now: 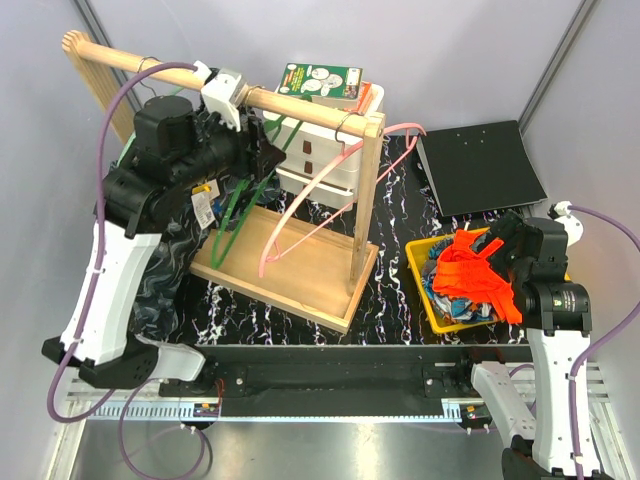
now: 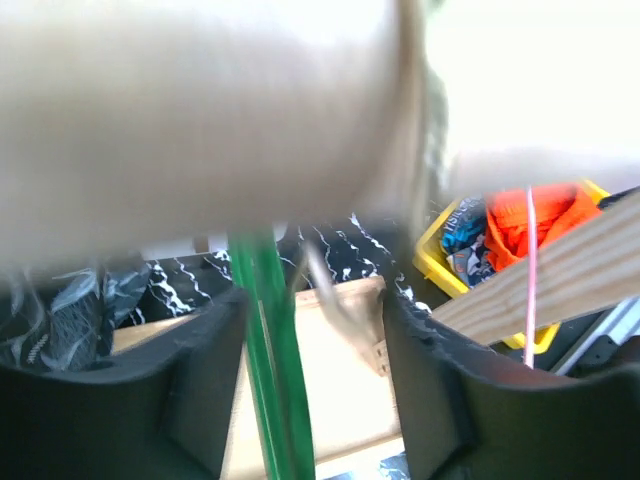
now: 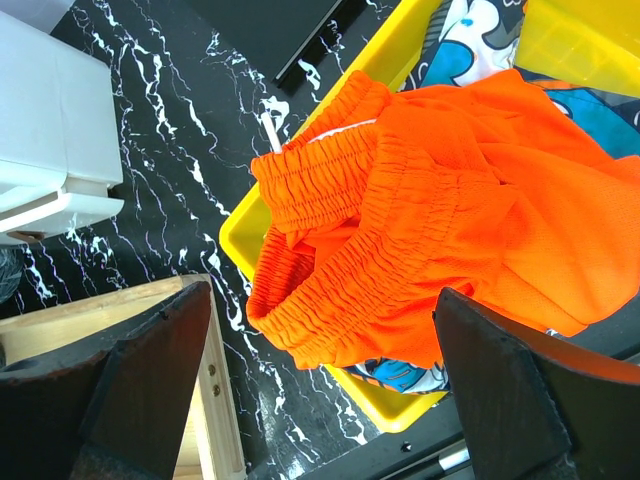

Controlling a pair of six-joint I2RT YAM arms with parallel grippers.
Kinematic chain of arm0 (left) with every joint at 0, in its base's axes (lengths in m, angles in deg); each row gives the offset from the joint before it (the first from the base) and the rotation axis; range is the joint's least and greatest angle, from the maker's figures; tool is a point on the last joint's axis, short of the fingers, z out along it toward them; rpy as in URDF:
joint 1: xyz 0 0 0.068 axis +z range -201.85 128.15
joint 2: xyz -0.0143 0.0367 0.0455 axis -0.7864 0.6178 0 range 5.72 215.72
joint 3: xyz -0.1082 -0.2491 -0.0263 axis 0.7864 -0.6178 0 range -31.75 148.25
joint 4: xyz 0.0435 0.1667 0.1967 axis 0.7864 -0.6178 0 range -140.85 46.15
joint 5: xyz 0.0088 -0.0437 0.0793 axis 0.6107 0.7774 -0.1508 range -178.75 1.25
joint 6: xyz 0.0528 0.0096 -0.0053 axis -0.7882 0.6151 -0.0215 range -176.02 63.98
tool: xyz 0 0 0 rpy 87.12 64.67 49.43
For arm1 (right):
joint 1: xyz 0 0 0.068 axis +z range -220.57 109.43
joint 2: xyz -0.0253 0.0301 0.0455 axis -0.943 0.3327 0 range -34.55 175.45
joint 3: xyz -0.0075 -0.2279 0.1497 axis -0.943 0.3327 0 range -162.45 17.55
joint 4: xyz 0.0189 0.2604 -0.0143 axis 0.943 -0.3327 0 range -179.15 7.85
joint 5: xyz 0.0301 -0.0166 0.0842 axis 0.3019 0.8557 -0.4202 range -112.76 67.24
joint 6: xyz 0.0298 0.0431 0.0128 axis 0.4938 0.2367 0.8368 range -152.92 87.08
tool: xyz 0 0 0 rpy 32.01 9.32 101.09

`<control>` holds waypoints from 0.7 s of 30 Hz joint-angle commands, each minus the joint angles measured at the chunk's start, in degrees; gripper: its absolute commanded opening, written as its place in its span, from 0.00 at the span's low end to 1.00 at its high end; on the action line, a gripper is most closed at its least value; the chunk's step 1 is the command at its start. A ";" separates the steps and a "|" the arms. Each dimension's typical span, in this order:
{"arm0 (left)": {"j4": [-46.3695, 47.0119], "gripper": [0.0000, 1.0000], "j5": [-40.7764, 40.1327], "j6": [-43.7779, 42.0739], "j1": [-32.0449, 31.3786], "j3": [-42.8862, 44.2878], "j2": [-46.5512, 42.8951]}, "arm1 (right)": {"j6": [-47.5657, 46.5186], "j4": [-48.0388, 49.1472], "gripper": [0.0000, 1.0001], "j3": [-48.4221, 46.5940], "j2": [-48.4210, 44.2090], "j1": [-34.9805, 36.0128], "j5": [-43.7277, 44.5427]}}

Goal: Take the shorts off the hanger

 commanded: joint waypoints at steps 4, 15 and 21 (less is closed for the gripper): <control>0.35 0.75 0.01 -0.26 3.39 -2.79 -10.62 | -2.25 2.47 1.00 -0.43 -0.56 -0.11 0.10; -7.64 0.89 -8.40 -0.52 12.88 5.80 -11.08 | -3.05 3.35 1.00 -0.34 -0.47 -0.11 -3.32; -6.07 0.99 -10.45 0.88 24.30 8.45 -6.77 | -3.84 3.35 1.00 -1.13 -0.29 -0.11 -6.84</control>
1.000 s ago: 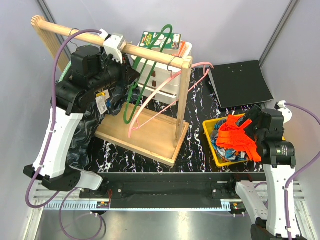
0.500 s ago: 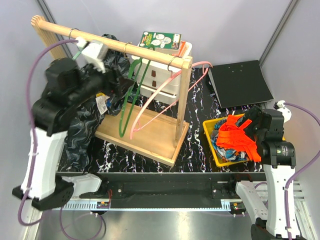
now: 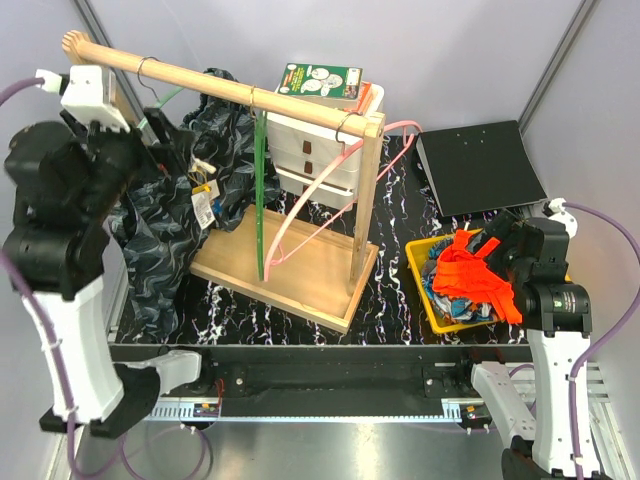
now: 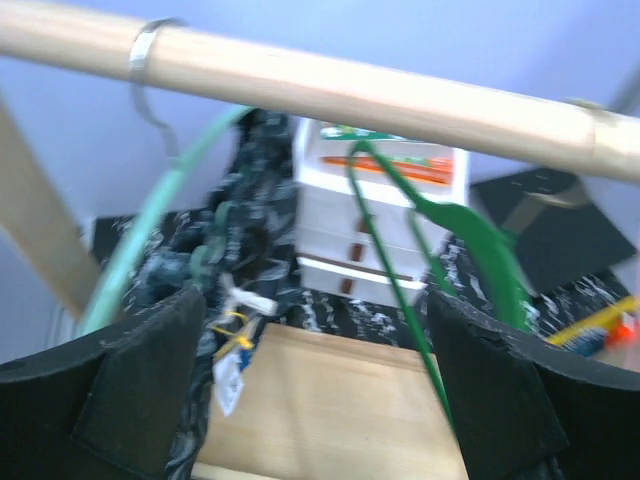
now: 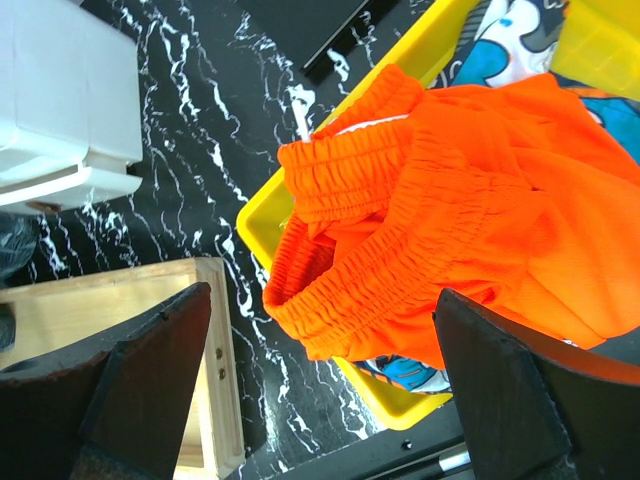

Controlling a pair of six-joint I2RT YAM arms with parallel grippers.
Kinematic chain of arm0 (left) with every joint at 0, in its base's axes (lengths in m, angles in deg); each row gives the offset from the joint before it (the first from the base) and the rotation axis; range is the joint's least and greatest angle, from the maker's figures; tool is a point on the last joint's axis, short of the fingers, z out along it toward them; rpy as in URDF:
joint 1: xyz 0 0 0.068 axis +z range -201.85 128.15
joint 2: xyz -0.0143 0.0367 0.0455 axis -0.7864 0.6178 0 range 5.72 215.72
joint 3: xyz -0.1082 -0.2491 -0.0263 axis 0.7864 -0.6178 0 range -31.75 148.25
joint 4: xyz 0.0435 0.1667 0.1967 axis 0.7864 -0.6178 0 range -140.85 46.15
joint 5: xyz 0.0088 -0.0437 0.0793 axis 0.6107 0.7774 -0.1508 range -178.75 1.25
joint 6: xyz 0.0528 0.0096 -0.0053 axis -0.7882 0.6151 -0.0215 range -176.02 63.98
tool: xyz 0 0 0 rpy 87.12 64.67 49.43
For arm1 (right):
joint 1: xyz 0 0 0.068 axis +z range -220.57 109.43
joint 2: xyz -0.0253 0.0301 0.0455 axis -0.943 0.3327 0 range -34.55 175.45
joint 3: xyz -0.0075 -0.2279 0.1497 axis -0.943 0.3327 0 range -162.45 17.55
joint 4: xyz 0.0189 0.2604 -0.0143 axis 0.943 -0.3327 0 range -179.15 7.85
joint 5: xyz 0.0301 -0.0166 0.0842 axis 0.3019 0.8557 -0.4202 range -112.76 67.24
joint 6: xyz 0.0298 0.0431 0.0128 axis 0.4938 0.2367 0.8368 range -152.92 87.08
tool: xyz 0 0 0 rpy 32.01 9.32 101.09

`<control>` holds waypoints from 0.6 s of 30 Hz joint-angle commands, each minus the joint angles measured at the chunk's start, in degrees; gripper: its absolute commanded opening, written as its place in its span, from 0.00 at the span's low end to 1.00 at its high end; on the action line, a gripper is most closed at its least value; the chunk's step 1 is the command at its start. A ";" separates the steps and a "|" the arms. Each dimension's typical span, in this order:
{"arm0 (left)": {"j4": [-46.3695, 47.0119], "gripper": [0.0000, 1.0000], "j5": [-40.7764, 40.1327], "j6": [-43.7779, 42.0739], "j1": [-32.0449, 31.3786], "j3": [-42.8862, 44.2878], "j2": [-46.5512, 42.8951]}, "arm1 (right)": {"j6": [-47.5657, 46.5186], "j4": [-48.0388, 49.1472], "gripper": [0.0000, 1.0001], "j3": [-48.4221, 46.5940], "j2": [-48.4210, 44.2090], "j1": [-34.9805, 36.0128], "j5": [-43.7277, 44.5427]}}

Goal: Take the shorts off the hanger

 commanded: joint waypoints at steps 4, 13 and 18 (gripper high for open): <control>0.15 0.99 -3.99 -2.57 8.36 5.71 7.41 | -2.75 2.30 1.00 -1.31 -0.63 -0.11 -5.04; 0.32 0.99 -6.64 -6.81 9.68 7.57 13.48 | -3.54 1.95 1.00 0.01 -0.89 -0.11 -6.09; 0.59 0.98 -1.91 -6.81 9.59 6.08 14.18 | -3.37 2.13 1.00 0.54 -0.63 -0.11 -6.09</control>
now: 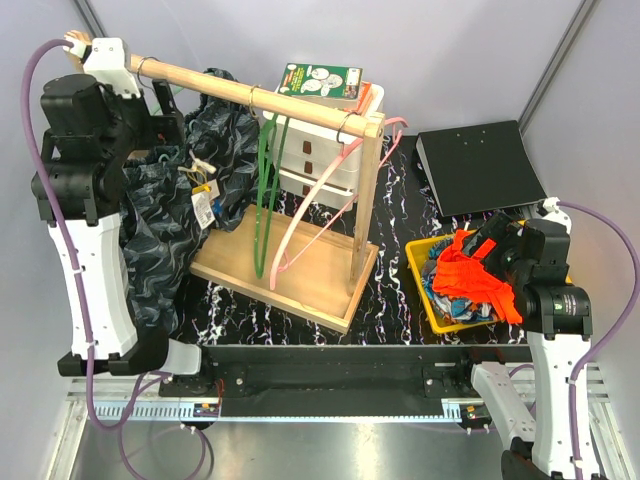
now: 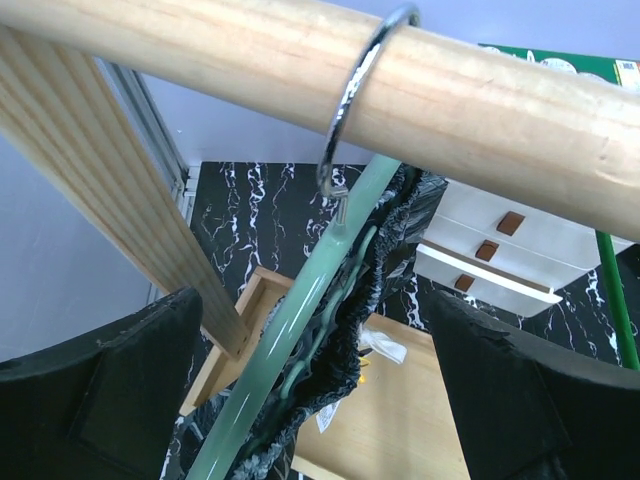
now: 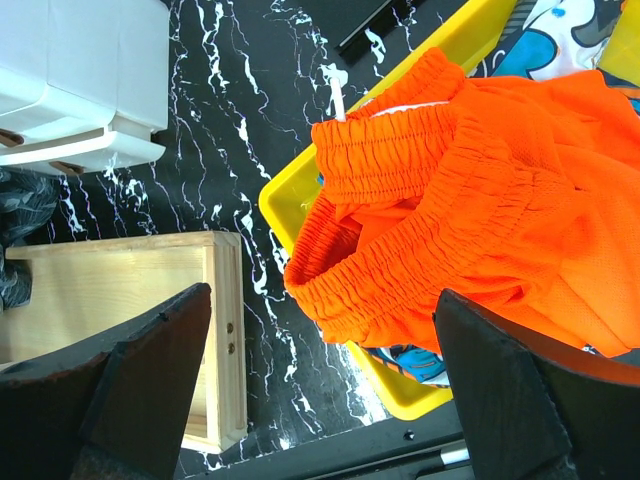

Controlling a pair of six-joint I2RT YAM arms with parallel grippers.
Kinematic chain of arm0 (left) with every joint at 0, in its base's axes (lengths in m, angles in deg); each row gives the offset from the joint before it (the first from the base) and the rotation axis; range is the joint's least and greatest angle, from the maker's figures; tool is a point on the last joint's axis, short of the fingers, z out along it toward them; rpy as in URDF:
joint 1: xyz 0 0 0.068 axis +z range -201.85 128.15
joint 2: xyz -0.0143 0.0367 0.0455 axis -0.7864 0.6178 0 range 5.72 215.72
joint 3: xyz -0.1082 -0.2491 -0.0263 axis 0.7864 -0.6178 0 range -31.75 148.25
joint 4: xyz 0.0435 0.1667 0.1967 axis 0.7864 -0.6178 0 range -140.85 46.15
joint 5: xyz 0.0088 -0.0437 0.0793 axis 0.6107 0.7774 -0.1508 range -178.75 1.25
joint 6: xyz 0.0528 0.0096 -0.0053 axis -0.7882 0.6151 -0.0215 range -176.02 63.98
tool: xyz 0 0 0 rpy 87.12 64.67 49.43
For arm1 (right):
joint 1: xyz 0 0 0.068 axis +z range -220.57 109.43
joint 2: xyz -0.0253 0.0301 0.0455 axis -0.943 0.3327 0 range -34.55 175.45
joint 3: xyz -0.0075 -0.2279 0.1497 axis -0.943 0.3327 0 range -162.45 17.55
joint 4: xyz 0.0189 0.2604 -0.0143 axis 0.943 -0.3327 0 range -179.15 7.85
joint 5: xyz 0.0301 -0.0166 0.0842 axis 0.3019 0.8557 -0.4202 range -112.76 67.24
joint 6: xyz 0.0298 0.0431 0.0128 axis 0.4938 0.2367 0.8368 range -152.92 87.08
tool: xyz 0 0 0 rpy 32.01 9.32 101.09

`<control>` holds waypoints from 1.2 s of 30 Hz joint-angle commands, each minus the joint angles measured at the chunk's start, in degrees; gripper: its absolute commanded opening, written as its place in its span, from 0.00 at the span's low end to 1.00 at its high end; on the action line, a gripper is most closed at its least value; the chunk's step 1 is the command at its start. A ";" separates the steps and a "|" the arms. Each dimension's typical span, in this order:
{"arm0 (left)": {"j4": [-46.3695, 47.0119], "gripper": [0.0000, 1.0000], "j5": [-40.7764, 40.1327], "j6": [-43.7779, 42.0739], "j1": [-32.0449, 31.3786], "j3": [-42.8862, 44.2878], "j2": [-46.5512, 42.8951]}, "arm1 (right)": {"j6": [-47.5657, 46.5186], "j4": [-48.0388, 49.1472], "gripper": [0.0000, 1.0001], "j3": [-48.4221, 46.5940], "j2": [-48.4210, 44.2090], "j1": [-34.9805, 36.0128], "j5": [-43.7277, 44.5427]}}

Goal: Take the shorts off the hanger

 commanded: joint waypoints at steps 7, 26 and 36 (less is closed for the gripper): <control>2.79 0.72 8.98 -0.69 0.17 -3.22 -0.55 | -0.68 2.42 1.00 0.93 0.16 -0.11 -1.51; 6.22 0.13 14.26 2.03 0.17 -5.79 -1.87 | 0.29 2.68 1.00 1.11 -0.28 -0.11 -2.39; 9.73 0.00 11.97 6.79 0.17 -5.70 -5.73 | 0.03 2.50 1.00 0.58 0.07 -0.11 -2.65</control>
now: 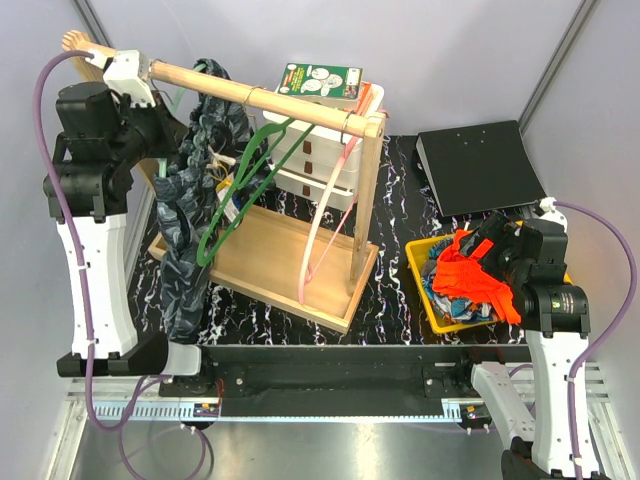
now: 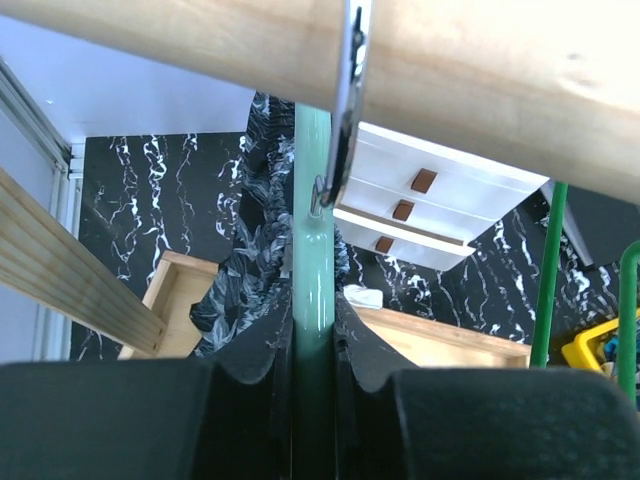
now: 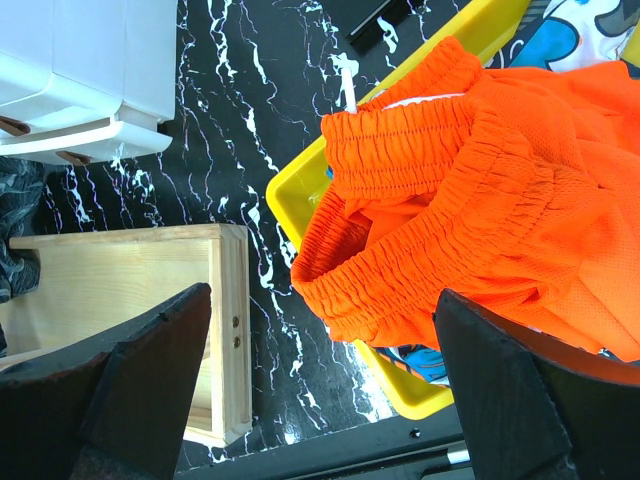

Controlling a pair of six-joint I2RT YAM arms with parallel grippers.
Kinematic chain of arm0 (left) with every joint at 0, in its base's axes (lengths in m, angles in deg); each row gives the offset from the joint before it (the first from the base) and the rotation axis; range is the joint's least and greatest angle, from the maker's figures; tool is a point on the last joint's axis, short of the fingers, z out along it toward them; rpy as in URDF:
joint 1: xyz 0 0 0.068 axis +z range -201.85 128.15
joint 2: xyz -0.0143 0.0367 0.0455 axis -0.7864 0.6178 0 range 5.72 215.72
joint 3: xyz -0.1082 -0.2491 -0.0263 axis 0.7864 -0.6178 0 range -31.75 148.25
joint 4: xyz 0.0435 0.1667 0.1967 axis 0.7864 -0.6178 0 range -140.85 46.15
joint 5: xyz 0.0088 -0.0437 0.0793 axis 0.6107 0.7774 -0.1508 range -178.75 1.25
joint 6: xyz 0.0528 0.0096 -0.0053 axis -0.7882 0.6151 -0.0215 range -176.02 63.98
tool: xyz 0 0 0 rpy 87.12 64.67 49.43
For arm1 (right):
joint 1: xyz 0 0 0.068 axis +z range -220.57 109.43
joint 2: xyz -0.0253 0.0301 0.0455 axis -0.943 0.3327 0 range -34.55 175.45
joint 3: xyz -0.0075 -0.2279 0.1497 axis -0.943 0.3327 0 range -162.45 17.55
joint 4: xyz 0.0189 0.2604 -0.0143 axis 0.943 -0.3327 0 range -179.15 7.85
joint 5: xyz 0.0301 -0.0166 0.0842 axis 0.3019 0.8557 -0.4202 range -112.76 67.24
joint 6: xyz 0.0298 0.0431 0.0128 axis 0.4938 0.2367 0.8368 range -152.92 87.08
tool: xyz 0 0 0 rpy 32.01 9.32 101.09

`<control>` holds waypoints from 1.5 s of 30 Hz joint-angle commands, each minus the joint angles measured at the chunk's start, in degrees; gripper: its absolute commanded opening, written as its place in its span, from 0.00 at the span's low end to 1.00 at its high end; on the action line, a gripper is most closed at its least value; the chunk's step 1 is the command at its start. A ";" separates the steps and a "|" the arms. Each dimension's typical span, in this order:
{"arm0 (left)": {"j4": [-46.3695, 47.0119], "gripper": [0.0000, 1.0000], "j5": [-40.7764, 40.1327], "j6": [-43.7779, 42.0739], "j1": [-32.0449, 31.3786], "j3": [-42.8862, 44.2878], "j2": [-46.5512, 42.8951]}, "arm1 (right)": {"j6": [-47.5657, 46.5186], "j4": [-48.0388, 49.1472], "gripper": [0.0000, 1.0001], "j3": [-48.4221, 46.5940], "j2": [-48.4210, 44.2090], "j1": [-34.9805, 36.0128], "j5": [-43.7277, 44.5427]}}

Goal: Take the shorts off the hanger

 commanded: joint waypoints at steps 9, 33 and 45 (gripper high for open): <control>8.94 0.00 -4.37 4.35 0.08 5.23 -6.82 | -0.43 1.17 1.00 -1.76 0.22 -0.11 -0.62; 15.27 0.00 4.75 14.00 0.00 -34.92 -33.71 | -0.34 3.01 1.00 -0.18 2.07 -0.11 -5.27; 33.79 0.00 32.87 28.59 0.00 -63.84 -40.14 | -1.22 10.46 1.00 2.27 4.00 -0.11 -21.57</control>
